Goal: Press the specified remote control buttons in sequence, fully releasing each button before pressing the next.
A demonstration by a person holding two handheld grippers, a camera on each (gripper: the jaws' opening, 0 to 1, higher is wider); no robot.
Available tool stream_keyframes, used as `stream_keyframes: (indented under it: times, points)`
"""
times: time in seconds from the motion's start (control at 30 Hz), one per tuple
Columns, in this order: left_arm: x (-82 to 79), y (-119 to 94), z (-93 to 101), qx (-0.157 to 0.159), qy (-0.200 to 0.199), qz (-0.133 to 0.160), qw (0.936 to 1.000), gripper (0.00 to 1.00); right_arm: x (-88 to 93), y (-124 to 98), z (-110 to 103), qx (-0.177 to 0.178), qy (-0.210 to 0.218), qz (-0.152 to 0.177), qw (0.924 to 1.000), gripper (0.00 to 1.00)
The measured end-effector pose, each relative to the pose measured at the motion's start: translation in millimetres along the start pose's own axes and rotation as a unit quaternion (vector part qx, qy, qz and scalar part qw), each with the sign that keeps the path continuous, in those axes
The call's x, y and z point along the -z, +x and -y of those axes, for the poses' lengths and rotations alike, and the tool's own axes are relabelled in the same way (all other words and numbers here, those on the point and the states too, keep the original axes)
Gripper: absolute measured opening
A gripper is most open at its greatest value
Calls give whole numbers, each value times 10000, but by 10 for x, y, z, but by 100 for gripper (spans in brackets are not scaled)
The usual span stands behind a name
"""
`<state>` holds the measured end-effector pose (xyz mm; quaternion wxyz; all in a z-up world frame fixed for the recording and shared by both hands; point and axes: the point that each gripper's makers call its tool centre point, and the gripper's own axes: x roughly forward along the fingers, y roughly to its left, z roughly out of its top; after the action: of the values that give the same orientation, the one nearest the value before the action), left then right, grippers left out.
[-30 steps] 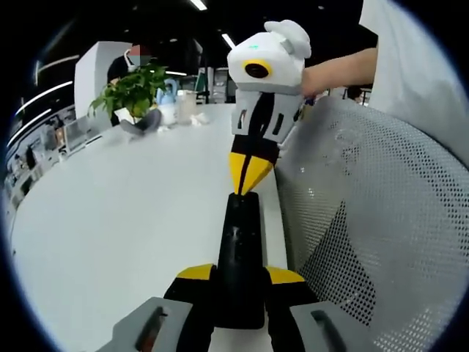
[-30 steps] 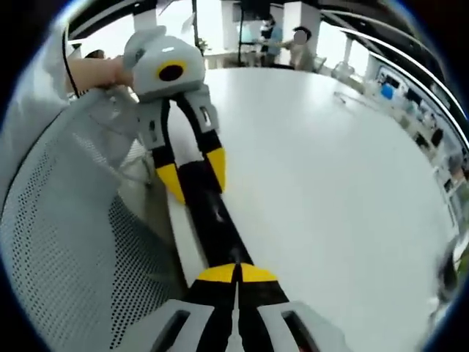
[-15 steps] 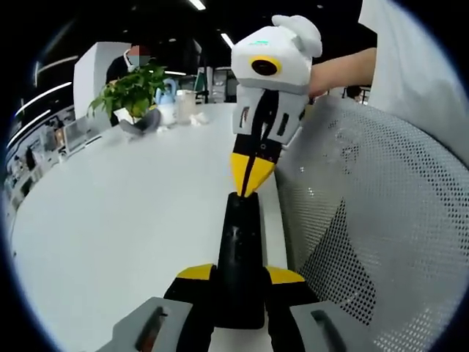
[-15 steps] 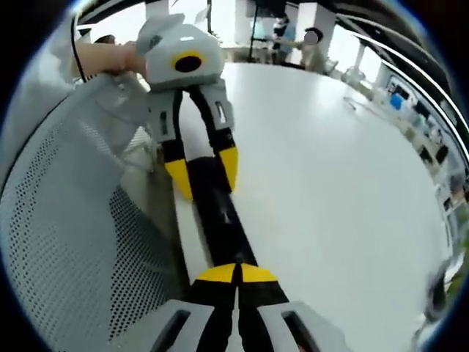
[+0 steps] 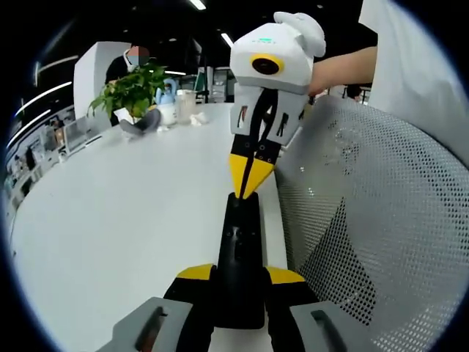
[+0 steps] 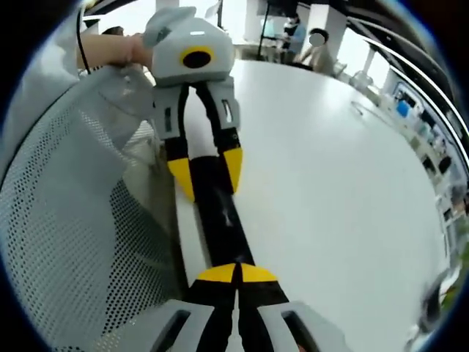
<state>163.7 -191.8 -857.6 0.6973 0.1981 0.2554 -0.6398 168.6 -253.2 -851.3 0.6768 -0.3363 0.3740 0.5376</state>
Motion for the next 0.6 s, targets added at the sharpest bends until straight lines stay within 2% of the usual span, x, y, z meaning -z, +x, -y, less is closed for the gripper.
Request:
stream_keyframes:
  times: [0.3, 0.4, 0.6]
  points:
    - [1, 0, -1, 0, -5, 6, 10000, 25, -3, 21, -8, 61, -290, -255, 9992, 0]
    - [2, 0, 0, 4, -7, 6, 10000, 25, -2, 26, -11, 122, -508, -392, 9979, 0]
    - [3, 0, 0, 5, 2, 7, 10000, 25, 1, 31, -16, 339, -685, -461, 9960, 0]
